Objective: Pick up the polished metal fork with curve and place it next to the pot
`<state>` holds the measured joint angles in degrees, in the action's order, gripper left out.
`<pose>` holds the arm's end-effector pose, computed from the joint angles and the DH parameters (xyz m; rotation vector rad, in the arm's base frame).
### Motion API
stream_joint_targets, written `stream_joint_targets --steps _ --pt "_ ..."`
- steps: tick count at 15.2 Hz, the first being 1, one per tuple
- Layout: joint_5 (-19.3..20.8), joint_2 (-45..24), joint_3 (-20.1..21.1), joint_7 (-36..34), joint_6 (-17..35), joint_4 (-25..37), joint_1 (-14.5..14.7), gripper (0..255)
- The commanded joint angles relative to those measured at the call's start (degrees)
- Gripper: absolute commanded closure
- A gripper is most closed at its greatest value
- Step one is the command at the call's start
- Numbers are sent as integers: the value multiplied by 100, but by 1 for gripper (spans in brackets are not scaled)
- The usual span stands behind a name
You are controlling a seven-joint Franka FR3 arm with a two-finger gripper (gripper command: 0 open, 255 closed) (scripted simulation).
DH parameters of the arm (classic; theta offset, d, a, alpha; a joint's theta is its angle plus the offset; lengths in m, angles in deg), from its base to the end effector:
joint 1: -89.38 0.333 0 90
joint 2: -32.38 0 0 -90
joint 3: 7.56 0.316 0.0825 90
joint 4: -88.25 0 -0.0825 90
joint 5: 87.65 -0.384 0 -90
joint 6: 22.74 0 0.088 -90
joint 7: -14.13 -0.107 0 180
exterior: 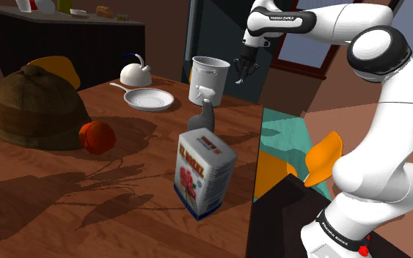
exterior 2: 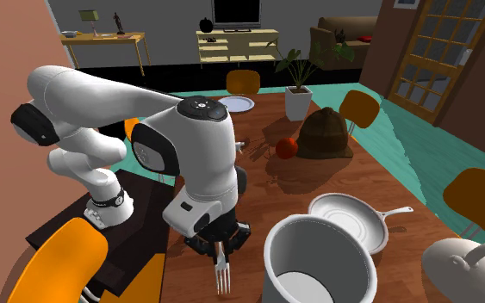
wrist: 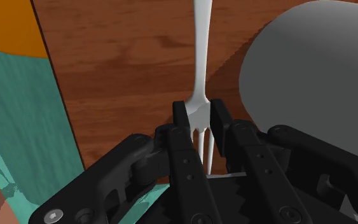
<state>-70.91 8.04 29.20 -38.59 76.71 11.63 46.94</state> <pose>0.6521 -0.1717 0.5287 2.7189 -1.5375 0.1032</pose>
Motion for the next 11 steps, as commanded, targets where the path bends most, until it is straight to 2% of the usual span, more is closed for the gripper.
stream_joint_targets --steps 1,11 --pt "4 1 -4 -19 147 -149 -21 255" --pt "59 -27 -42 -108 897 -894 -123 255"
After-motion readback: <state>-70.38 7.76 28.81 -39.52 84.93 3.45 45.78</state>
